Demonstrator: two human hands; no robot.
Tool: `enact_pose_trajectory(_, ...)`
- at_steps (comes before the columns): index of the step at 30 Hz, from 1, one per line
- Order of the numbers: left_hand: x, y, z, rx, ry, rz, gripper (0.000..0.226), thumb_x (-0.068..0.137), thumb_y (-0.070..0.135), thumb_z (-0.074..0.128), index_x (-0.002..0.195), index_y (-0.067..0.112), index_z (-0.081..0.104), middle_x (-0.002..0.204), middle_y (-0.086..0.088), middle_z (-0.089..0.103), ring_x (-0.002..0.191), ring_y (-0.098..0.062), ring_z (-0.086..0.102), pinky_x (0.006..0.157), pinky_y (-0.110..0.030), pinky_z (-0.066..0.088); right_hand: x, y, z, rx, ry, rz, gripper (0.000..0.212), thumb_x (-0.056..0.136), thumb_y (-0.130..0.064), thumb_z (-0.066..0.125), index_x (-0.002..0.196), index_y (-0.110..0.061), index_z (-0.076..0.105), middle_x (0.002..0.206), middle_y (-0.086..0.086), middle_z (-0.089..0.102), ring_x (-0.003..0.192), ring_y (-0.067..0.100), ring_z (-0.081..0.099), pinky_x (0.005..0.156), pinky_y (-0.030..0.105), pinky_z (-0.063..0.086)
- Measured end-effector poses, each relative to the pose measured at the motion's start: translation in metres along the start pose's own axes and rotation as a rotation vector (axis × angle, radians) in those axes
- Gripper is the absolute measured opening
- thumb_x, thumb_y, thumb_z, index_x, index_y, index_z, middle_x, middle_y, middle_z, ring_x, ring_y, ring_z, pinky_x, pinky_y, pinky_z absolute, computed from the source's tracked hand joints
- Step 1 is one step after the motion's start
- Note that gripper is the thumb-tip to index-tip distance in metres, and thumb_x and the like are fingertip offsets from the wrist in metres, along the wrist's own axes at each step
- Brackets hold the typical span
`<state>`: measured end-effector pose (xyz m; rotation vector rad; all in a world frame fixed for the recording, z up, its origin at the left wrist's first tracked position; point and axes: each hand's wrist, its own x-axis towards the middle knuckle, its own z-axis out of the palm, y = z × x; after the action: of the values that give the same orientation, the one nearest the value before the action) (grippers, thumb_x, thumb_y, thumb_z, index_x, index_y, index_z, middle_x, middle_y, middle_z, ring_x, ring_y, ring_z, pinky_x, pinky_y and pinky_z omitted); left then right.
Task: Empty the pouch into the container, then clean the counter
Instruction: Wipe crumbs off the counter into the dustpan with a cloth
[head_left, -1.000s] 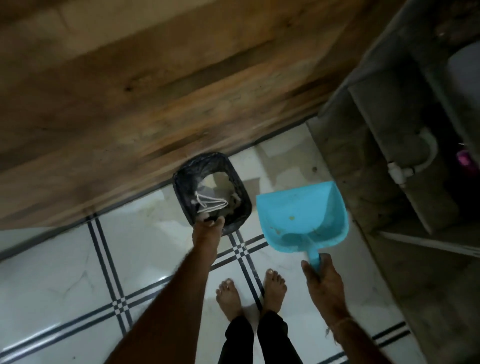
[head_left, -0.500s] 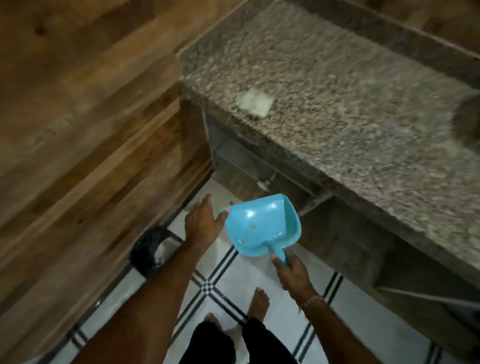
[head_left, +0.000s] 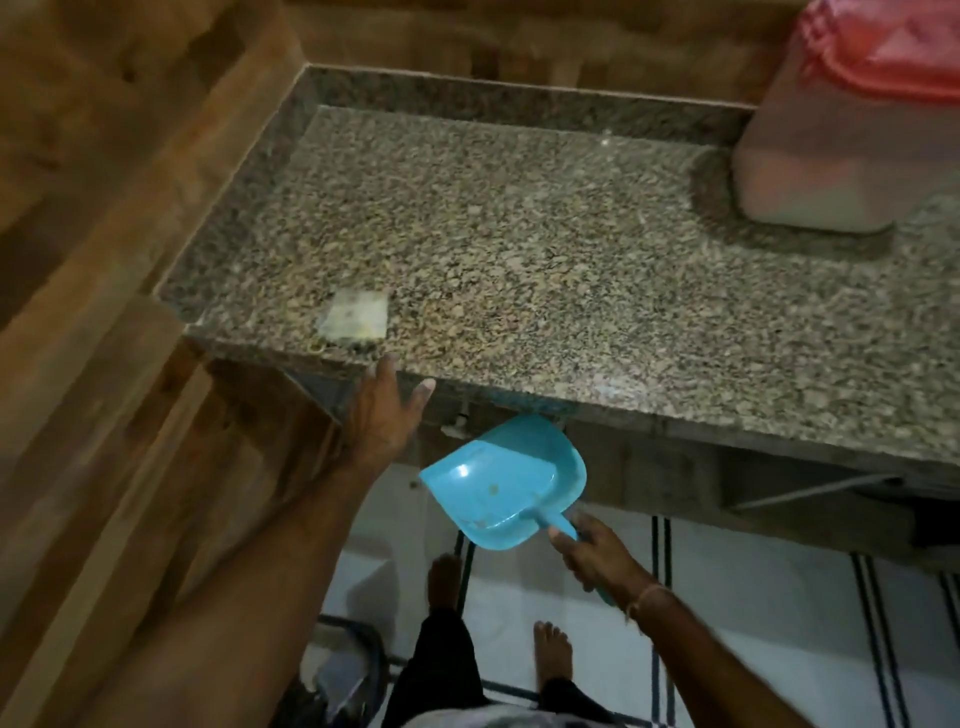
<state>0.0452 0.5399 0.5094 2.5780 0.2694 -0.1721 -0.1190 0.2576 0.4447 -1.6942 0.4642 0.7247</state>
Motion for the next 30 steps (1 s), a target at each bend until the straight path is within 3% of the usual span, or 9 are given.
enact_pose_trajectory(6,0.099,-0.004,-0.023,0.243,0.252,0.053,0.060,0.092,0.045,0.064,0.139,0.011,0.050,0.145,-0.027,0.041,0.132,-0.046,0.039,0.107,-0.057,0.031,0.008,0.002,0.019,0.053,0.086,0.035,0.016,0.098,-0.038,0.064,0.106,-0.025,0.063,0.075,-0.004,0.060,0.060,0.006,0.052,0.054,0.021,0.045)
enact_pose_trajectory(10,0.154,-0.023,-0.022,0.350,0.058,-0.001,0.059,0.098,0.042,0.057,0.145,0.010,0.042,0.150,-0.027,0.037,0.137,-0.046,0.036,0.111,-0.056,0.031,0.007,0.006,0.026,0.156,0.123,0.077,0.014,0.097,-0.030,0.067,0.100,-0.017,0.065,0.066,-0.013,0.058,0.054,0.000,0.051,0.052,0.018,0.043)
enact_pose_trajectory(13,0.152,-0.019,-0.006,0.332,0.059,0.118,0.054,0.100,0.033,0.054,0.144,0.004,0.041,0.142,-0.027,0.045,0.128,-0.046,0.046,0.103,-0.056,0.041,0.000,0.011,0.030,0.222,0.176,0.108,0.013,0.098,-0.026,0.067,0.100,-0.014,0.065,0.067,-0.013,0.059,0.054,-0.002,0.052,0.051,0.016,0.043)
enact_pose_trajectory(16,0.128,0.010,0.022,0.262,0.108,0.258,0.044,0.099,0.028,0.054,0.134,0.003,0.047,0.131,-0.025,0.052,0.116,-0.044,0.053,0.095,-0.055,0.048,-0.012,0.022,0.029,0.266,0.233,0.162,0.012,0.099,-0.024,0.065,0.099,-0.012,0.063,0.069,-0.008,0.058,0.055,-0.001,0.051,0.051,0.017,0.042)
enact_pose_trajectory(20,0.102,0.085,0.074,0.202,0.003,0.330,0.052,0.098,0.031,0.055,0.138,0.000,0.047,0.137,-0.025,0.052,0.127,-0.043,0.049,0.105,-0.053,0.040,-0.027,0.039,0.023,0.318,0.349,0.233,0.011,0.099,-0.019,0.064,0.090,-0.016,0.059,0.062,-0.007,0.051,0.051,0.004,0.045,0.048,0.020,0.037)
enact_pose_trajectory(22,0.078,0.130,0.102,0.197,-0.110,0.517,0.055,0.095,0.034,0.058,0.138,0.001,0.048,0.138,-0.024,0.053,0.128,-0.042,0.048,0.107,-0.051,0.037,-0.035,0.044,0.016,0.355,0.409,0.240,0.015,0.100,-0.017,0.063,0.087,-0.017,0.057,0.060,-0.005,0.049,0.048,0.003,0.044,0.047,0.022,0.035)
enact_pose_trajectory(25,0.056,0.173,0.131,0.203,-0.277,0.779,0.043,0.094,0.028,0.062,0.130,0.008,0.052,0.129,-0.017,0.055,0.121,-0.037,0.052,0.097,-0.045,0.041,-0.043,0.042,0.002,0.427,0.488,0.235,0.013,0.100,-0.018,0.064,0.089,-0.016,0.057,0.062,-0.003,0.048,0.049,0.005,0.044,0.048,0.022,0.034)
enact_pose_trajectory(27,0.065,0.186,0.131,0.103,-0.289,0.718,0.034,0.096,0.026,0.060,0.125,0.009,0.054,0.125,-0.019,0.057,0.114,-0.037,0.056,0.093,-0.046,0.046,-0.048,0.041,-0.010,0.475,0.507,0.217,0.010,0.098,-0.020,0.066,0.096,-0.013,0.059,0.065,-0.001,0.049,0.053,0.007,0.044,0.050,0.023,0.034)
enact_pose_trajectory(30,0.101,0.174,0.109,-0.035,-0.050,0.410,0.033,0.100,0.032,0.052,0.125,0.010,0.053,0.128,-0.020,0.056,0.112,-0.038,0.058,0.093,-0.052,0.052,-0.050,0.043,-0.027,0.505,0.524,0.198,0.015,0.098,-0.022,0.065,0.104,-0.009,0.061,0.070,0.000,0.050,0.060,0.009,0.046,0.054,0.022,0.038)
